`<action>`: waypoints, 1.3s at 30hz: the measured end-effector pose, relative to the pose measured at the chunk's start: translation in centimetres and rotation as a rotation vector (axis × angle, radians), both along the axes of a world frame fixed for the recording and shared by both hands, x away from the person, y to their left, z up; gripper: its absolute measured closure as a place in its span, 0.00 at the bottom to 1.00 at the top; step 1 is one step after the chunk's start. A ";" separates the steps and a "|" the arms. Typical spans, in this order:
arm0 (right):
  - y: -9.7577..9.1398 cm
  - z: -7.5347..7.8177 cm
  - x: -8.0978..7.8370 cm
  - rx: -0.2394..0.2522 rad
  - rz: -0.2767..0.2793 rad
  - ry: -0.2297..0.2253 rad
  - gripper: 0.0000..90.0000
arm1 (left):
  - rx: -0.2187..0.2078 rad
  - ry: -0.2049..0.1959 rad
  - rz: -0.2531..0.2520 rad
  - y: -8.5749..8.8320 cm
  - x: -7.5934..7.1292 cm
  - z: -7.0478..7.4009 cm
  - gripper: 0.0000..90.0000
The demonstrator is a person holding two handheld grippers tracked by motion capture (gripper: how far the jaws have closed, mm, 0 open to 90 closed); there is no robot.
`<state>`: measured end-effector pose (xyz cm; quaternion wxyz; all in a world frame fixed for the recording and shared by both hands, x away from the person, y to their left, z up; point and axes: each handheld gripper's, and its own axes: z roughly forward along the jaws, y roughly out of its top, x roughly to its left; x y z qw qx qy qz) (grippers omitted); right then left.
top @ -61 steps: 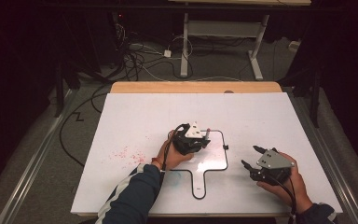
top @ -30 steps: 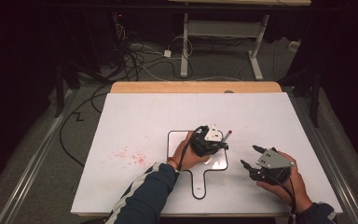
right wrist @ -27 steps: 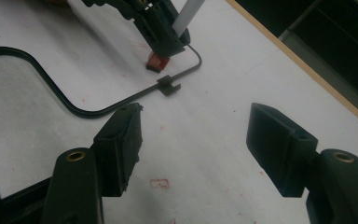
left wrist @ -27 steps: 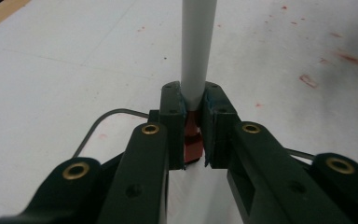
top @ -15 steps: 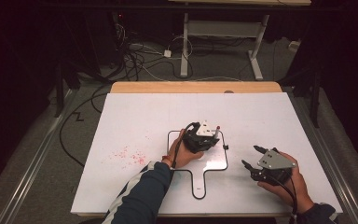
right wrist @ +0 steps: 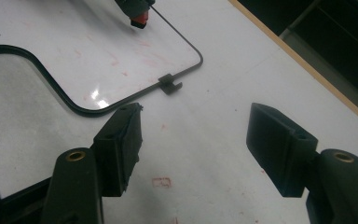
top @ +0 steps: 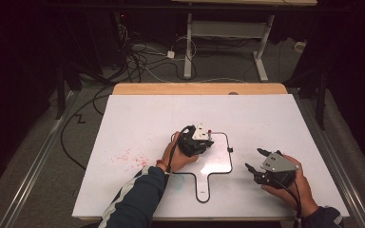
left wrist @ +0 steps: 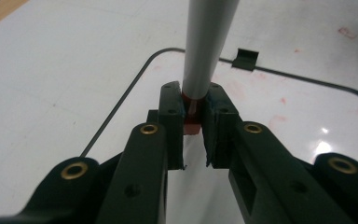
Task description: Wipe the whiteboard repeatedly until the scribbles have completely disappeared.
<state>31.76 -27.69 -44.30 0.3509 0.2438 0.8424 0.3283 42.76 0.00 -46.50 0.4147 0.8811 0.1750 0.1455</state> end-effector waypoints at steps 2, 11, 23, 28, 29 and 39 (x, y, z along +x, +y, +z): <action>0.0 0.0 0.0 -0.001 0.003 0.001 0.40 | -0.016 0.007 -0.012 -0.2 0.0 0.4 0.86; 0.0 0.0 0.0 0.000 0.006 -0.003 0.40 | -0.001 0.017 -0.041 -1.5 -0.3 0.5 0.86; 0.0 0.0 0.0 -0.003 0.008 0.003 0.40 | 0.073 0.017 -0.104 -4.9 -0.6 -0.1 0.86; -0.1 0.0 -0.1 -0.004 0.008 0.000 0.40 | 0.062 0.011 -0.075 -5.0 0.1 -0.3 0.86; -0.1 0.0 -0.1 -0.004 0.008 0.001 0.40 | 0.057 0.013 -0.064 -4.8 0.4 -0.3 0.86; -0.1 0.0 0.0 -0.006 0.007 0.001 0.40 | 0.040 0.054 -0.056 -4.3 0.6 -0.3 0.86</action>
